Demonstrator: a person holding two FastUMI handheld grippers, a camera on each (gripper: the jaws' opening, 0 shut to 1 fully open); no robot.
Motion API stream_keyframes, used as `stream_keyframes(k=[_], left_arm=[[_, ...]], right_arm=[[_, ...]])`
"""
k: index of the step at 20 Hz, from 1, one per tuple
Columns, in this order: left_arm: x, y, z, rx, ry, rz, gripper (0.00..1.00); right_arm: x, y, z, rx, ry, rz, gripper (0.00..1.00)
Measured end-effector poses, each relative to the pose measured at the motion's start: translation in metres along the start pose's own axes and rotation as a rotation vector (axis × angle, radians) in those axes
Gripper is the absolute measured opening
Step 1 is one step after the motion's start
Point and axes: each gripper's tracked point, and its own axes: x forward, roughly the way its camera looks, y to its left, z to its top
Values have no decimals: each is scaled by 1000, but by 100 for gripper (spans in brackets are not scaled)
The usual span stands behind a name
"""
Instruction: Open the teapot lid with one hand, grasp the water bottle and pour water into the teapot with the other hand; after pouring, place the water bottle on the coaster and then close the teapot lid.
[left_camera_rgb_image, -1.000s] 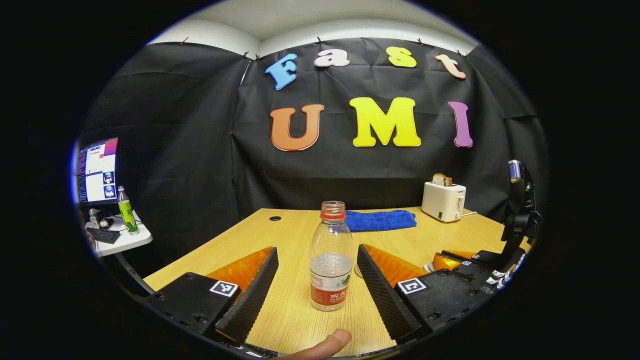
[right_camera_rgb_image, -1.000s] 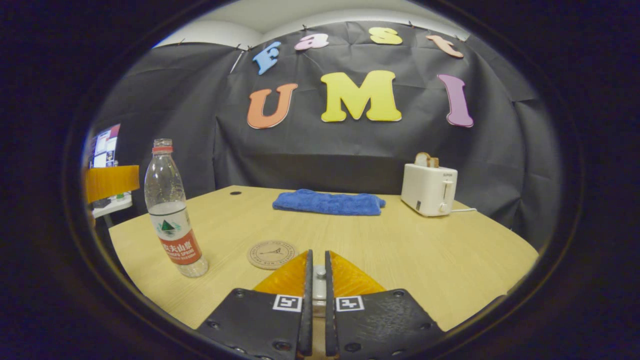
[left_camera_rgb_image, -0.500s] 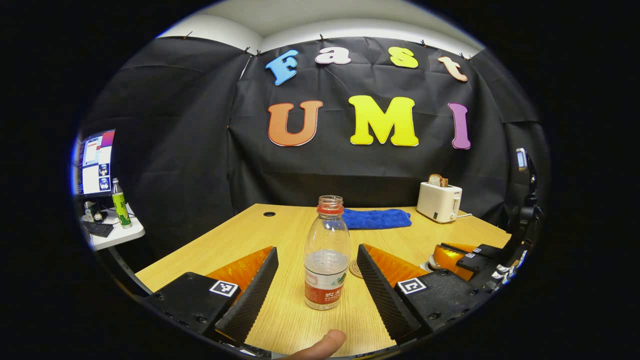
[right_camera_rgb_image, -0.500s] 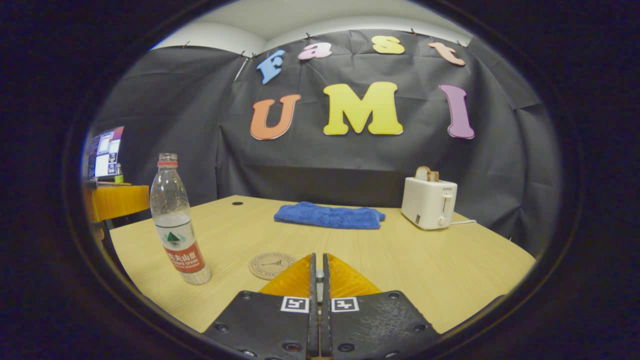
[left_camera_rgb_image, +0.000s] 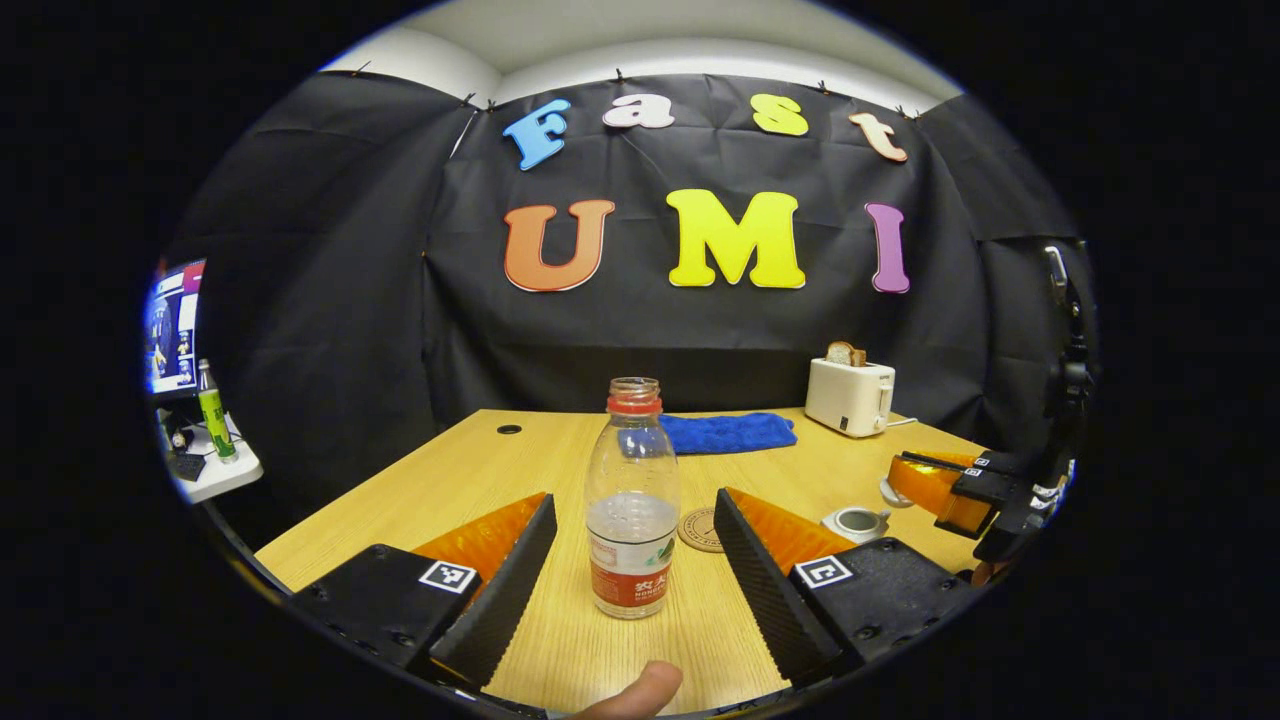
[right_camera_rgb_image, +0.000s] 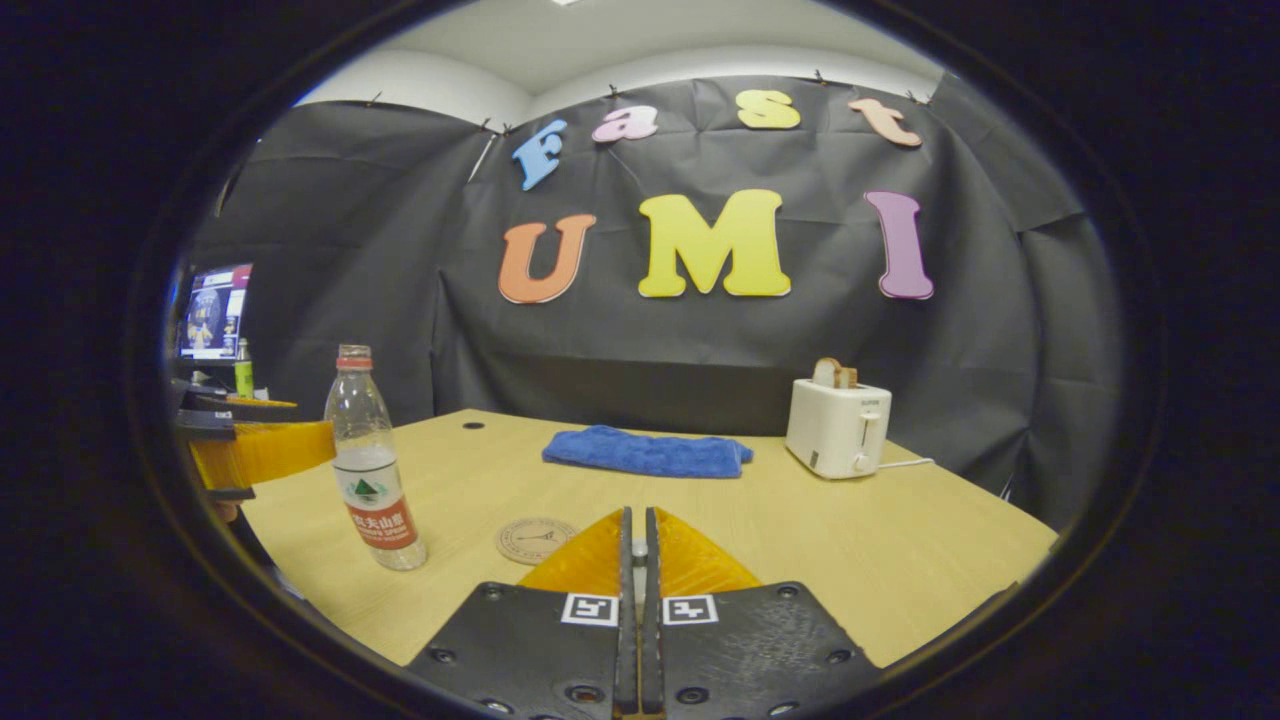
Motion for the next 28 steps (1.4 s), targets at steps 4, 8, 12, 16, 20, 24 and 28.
stream_keyframes(k=[4, 8, 12, 16, 20, 24, 28], left_arm=[[13, -7, -13, -2, -4, -31, 99], [27, -4, -21, 22, -31, -30, 100], [42, -11, -24, 17, -69, -66, 99], [48, -8, -29, 16, -70, -54, 99], [49, -13, -30, 42, -86, -83, 83], [49, -14, -30, 52, -98, -87, 77], [45, -9, -26, 71, -93, -58, 76]], right_arm=[[-1, -4, -1, 11, 8, 3, 1], [-4, -10, 7, 8, -7, -1, 2], [-7, -17, 12, 15, -18, -18, 1], [-11, -23, 20, 19, -37, -30, 2], [-9, -28, 20, 31, -38, -36, 1], [-10, -31, 22, 32, -40, -44, 1], [-11, -35, 24, 34, -44, -45, 2]])
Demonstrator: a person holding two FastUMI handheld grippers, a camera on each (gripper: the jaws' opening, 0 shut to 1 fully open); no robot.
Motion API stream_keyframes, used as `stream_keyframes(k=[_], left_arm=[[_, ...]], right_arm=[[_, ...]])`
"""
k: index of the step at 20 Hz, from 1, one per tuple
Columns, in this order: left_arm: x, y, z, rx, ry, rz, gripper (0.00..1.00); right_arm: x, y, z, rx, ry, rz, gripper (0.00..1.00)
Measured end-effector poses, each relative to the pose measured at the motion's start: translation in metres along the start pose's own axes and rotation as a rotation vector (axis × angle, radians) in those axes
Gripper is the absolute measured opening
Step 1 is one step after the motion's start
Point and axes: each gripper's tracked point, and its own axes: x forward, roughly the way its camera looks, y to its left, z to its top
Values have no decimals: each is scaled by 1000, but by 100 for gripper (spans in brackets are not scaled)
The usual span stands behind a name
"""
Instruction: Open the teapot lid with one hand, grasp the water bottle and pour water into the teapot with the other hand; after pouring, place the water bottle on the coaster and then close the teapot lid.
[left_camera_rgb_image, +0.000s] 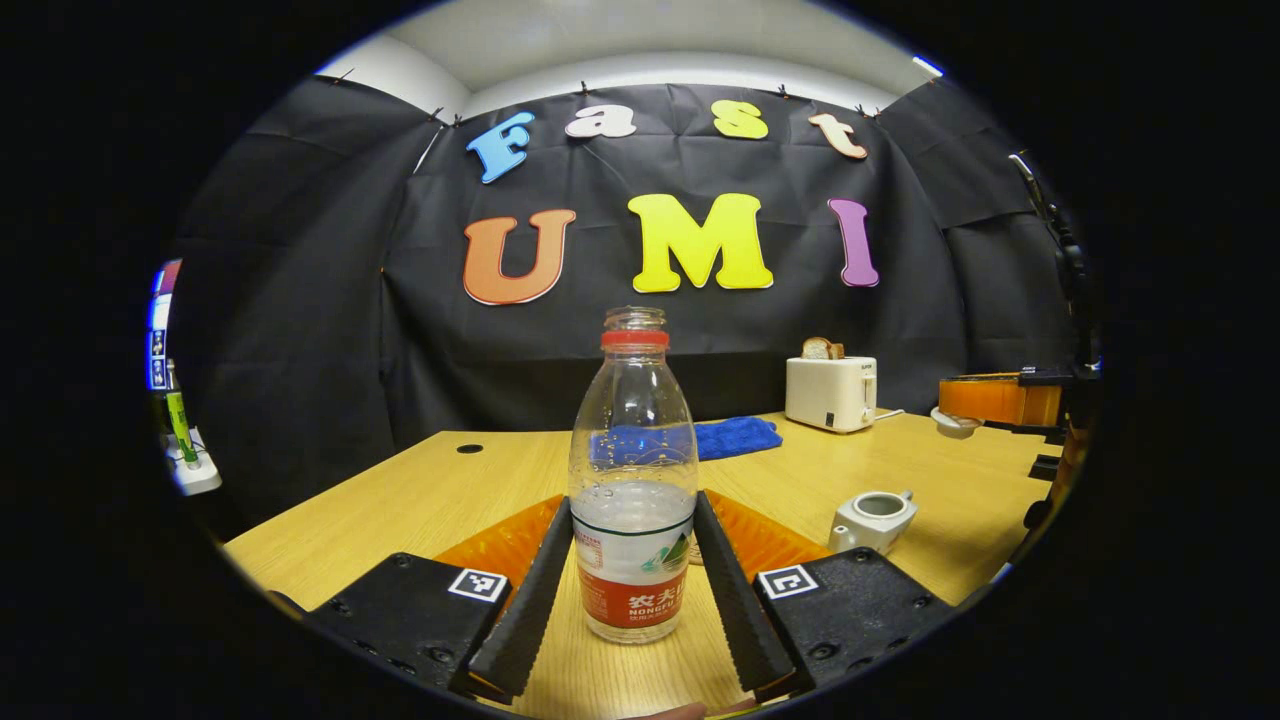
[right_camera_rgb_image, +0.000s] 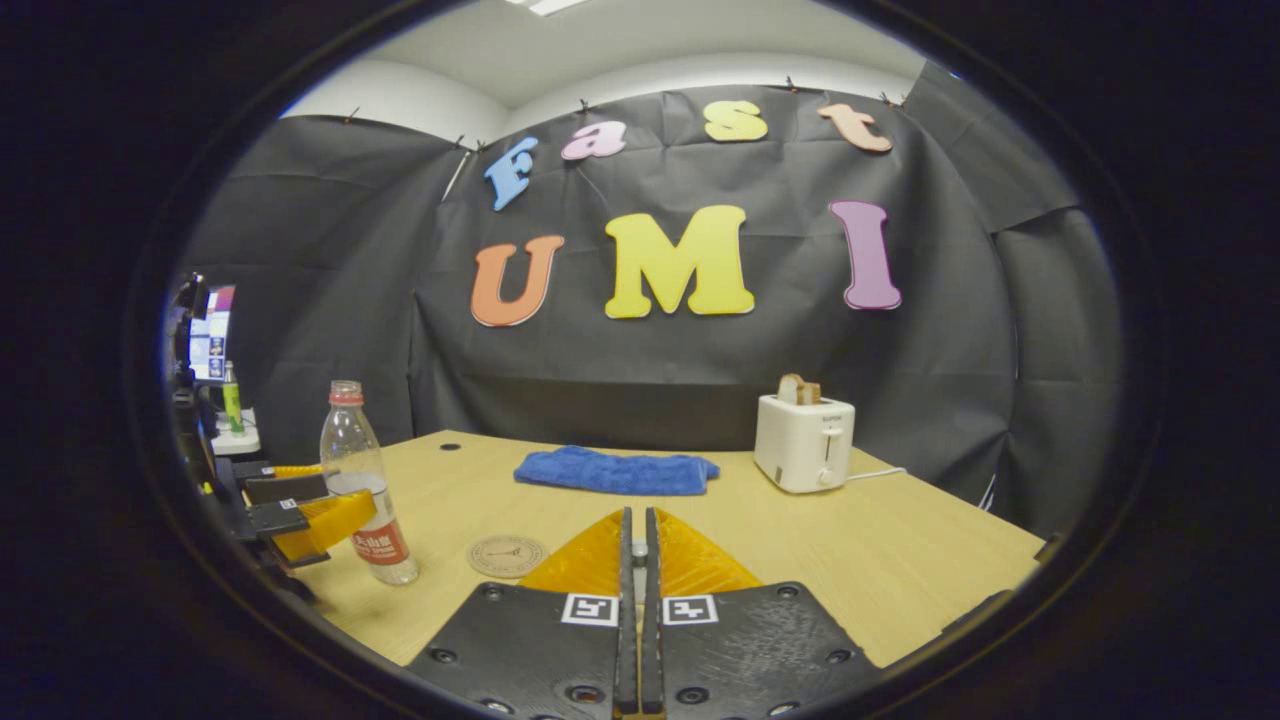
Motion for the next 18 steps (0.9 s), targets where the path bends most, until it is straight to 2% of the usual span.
stream_keyframes(k=[4, 11, 18], left_arm=[[-3, 3, 0, 94, 28, 40, 76], [-3, -4, 1, 407, 84, 55, 75], [-1, -4, -2, 673, 177, 94, 75]], right_arm=[[-2, -11, -4, -3, 19, -9, 1], [-12, -64, -15, 12, 60, -87, 1], [-17, -85, -13, 35, 68, -103, 1]])
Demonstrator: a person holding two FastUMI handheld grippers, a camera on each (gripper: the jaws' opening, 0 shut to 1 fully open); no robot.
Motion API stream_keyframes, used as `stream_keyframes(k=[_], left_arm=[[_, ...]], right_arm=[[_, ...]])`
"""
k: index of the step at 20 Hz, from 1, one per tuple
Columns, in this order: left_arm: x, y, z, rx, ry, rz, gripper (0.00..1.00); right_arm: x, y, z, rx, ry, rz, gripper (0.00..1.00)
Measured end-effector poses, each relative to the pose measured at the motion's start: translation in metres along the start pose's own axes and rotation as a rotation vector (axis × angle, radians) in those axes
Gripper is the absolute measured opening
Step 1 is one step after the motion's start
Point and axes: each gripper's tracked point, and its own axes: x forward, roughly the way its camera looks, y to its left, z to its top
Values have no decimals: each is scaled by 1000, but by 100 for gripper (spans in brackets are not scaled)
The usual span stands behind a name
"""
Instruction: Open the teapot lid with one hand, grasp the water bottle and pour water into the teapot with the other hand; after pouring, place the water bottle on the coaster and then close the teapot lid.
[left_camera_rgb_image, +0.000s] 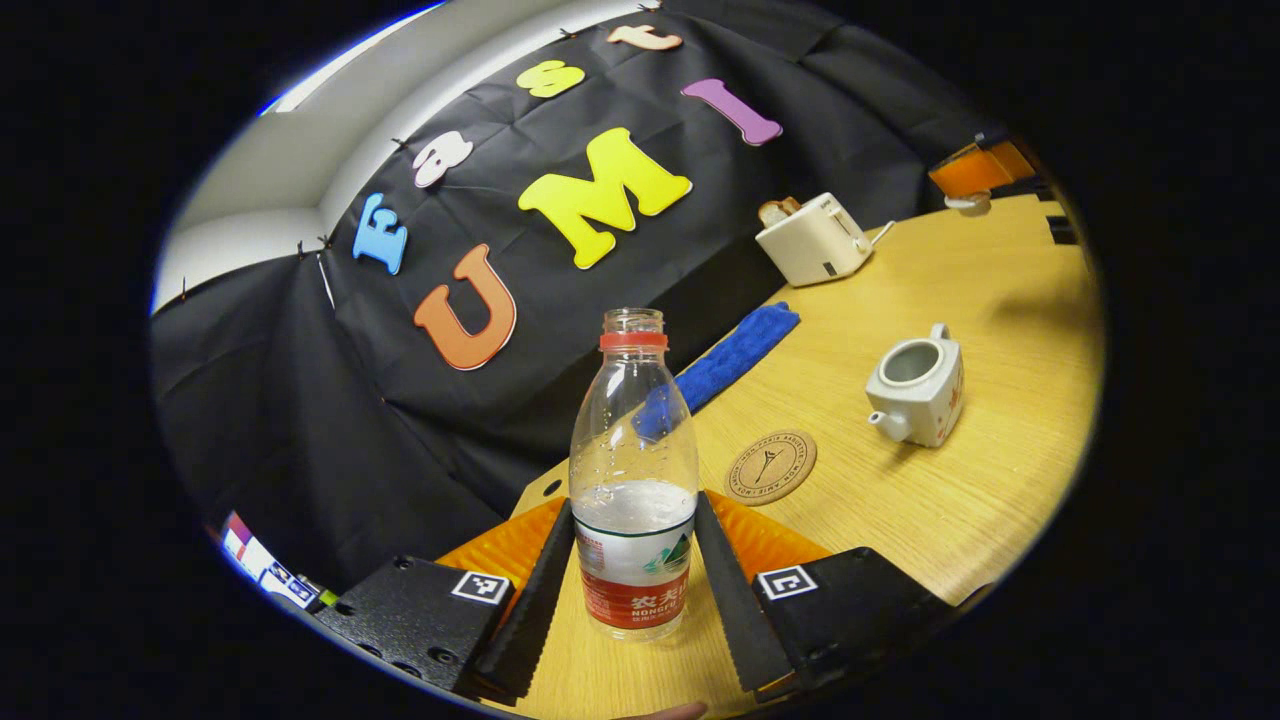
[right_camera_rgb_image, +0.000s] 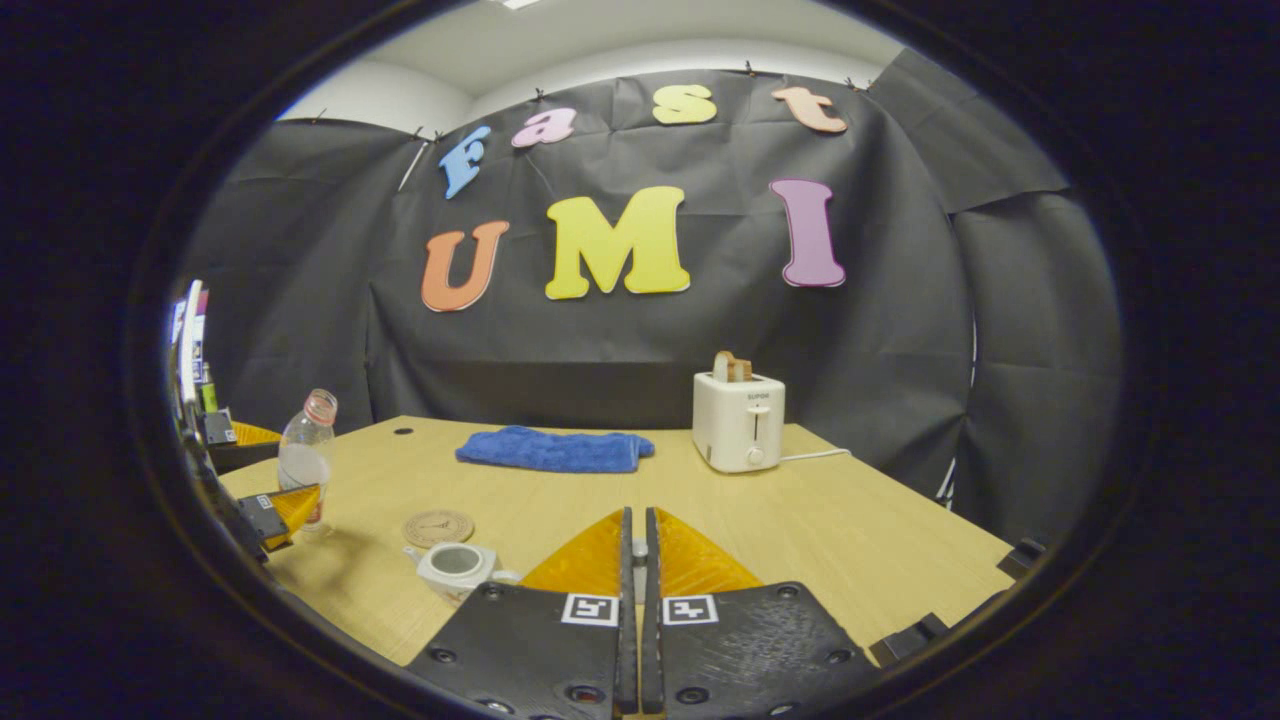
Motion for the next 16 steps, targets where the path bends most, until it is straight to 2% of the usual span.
stream_keyframes(k=[4, 9, 12, 16], left_arm=[[1, -8, 7, 105, 28, -9, 75], [-6, -23, 18, 319, 28, -26, 75], [-8, -40, 20, 429, 39, -70, 74], [-8, -49, 22, 529, 72, -90, 74]], right_arm=[[-2, -8, 4, -7, -3, -4, 2], [-3, -29, 13, 11, -8, -20, 1], [-1, -45, 16, 25, -9, -48, 1], [1, -61, 15, 50, -2, -72, 1]])
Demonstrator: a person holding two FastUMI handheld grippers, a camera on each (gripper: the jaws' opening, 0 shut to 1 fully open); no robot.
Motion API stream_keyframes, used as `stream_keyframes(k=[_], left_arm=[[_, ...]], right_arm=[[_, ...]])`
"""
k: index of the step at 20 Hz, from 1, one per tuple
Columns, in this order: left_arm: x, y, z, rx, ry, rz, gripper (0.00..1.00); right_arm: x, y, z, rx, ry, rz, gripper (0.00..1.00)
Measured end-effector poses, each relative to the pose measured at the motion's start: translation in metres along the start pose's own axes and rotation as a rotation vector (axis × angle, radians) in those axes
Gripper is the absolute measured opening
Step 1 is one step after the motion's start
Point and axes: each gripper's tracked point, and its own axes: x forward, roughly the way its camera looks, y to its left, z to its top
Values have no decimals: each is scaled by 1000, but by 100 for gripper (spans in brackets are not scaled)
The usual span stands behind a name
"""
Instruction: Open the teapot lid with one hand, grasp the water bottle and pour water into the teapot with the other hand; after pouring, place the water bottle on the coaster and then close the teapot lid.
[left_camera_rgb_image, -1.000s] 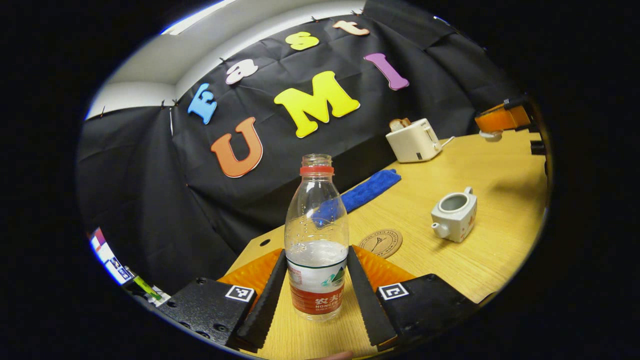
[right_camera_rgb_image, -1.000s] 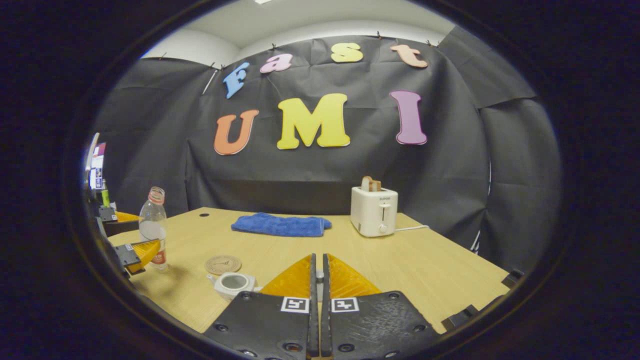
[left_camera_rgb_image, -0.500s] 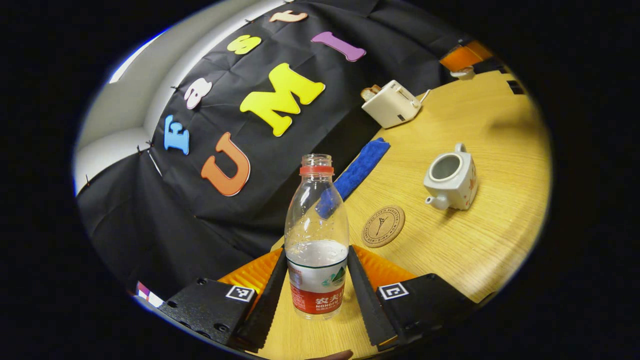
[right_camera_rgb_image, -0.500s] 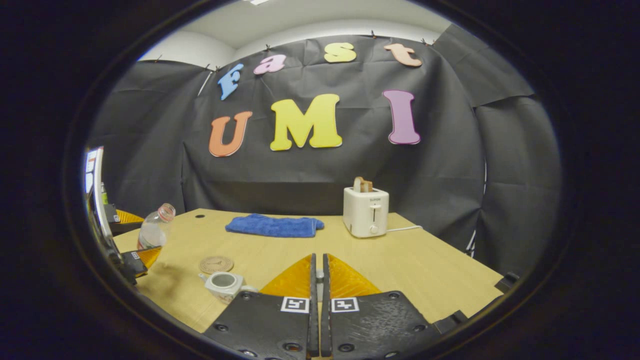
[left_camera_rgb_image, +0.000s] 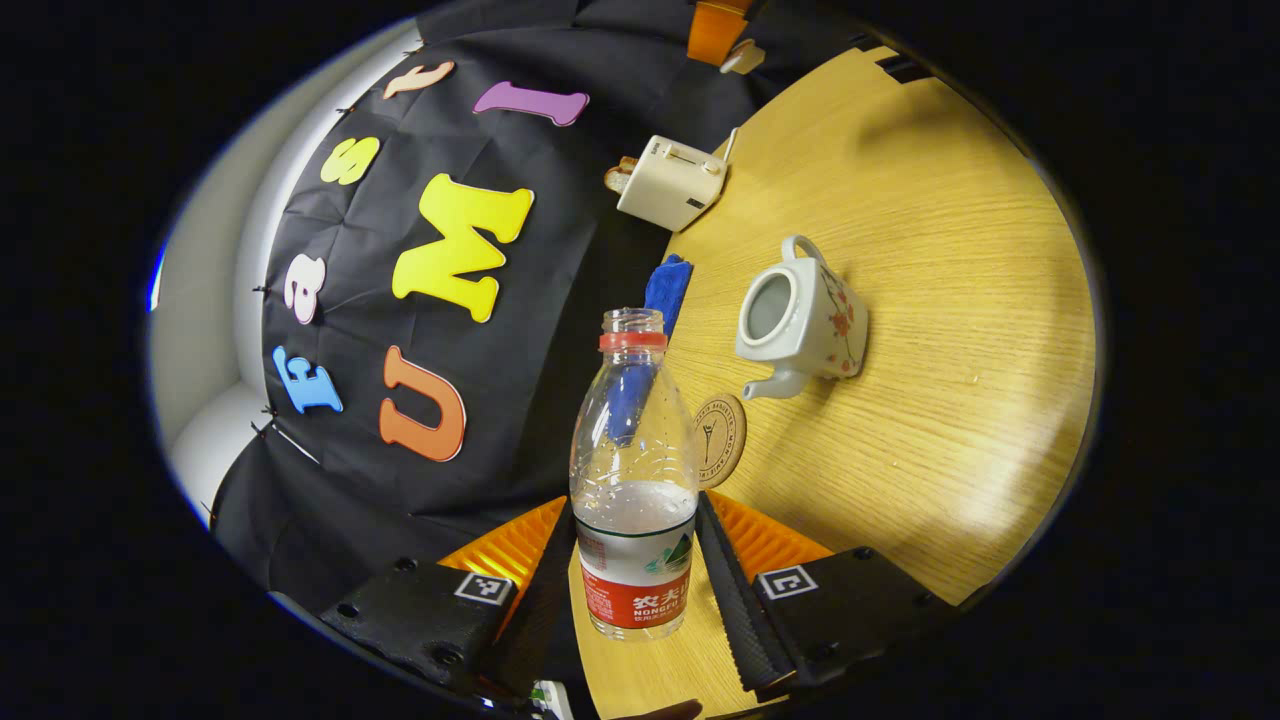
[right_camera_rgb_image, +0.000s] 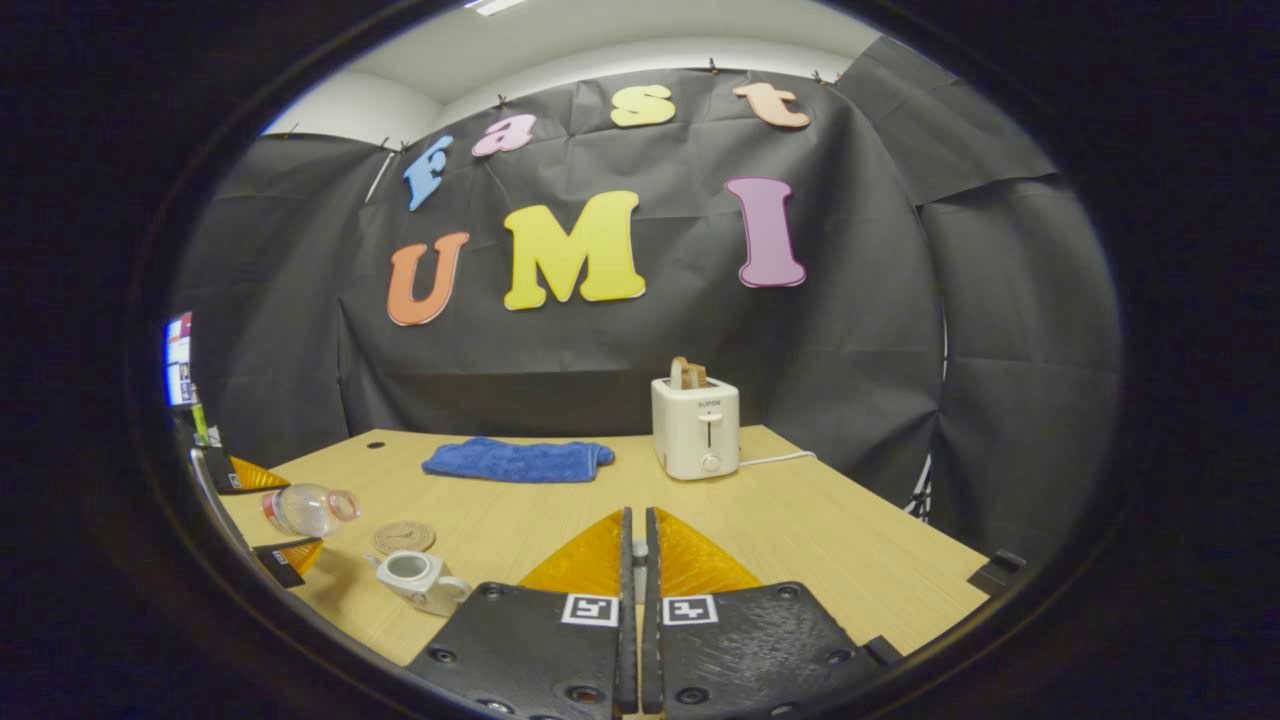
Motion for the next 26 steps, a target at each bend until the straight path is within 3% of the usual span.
stream_keyframes(k=[1, 8, 24, 25, 26], left_arm=[[0, 1, 1, 25, 11, 4, 77], [-1, -1, 2, 280, 49, 29, 74], [0, 27, 20, 627, 87, 84, 74], [0, 27, 21, 636, 88, 85, 78], [1, 25, 21, 646, 91, 86, 74]], right_arm=[[0, -4, 0, 5, 1, -7, 1], [1, -18, 5, 22, 0, -32, 1], [0, -18, 6, 47, 13, -11, 1], [-1, -18, 5, 47, 16, -10, 1], [0, -17, 5, 46, 19, -7, 1]])
